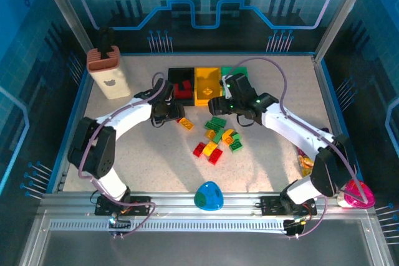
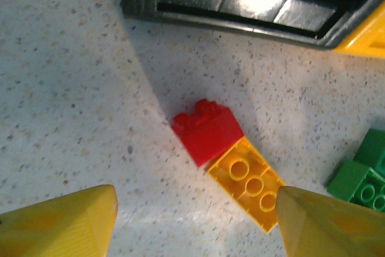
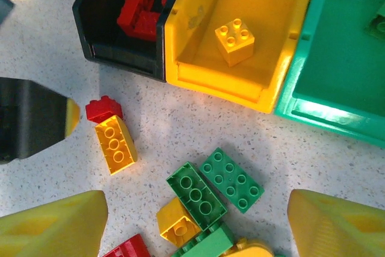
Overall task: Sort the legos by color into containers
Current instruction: Pick up the lego from the center of the table.
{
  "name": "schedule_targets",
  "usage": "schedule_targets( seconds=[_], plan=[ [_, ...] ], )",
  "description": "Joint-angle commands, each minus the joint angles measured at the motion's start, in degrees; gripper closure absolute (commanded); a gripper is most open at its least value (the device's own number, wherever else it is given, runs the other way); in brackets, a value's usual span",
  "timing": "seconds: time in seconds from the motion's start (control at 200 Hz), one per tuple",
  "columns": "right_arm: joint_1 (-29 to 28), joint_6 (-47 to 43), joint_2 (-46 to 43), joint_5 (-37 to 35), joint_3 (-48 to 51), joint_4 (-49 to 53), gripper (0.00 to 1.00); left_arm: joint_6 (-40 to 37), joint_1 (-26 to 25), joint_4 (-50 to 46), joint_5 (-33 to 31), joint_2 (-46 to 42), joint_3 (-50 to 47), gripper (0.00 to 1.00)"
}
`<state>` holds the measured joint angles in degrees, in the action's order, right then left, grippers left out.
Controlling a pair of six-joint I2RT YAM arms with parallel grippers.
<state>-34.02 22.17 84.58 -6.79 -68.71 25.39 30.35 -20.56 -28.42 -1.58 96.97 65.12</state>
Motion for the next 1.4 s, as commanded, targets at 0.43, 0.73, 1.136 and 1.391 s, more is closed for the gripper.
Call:
schedule_targets(
  seconds=[0.43,0.73,1.136,1.391],
  plan=[
    [4.3,2.9,-6.7,2.4,7.8,-5.4,0.24,8.3,-0.1,-5.2,-0.5,11.5,9.5,0.34],
    [5.3,3.7,-7.4,3.4,11.0,-7.4,0.25,10.3,-0.6,-4.2,-1.9,14.0,10.0,0.42],
    [6.2,4.4,-8.5,4.1,13.6,-8.2,0.27,10.1,-0.8,-5.3,-4.0,13.5,10.6,0.66],
    [6.3,5.3,-10.4,3.8,15.7,-8.4,0.27,8.9,-1.0,-7.7,-5.3,7.0,13.3,0.67]
  ],
)
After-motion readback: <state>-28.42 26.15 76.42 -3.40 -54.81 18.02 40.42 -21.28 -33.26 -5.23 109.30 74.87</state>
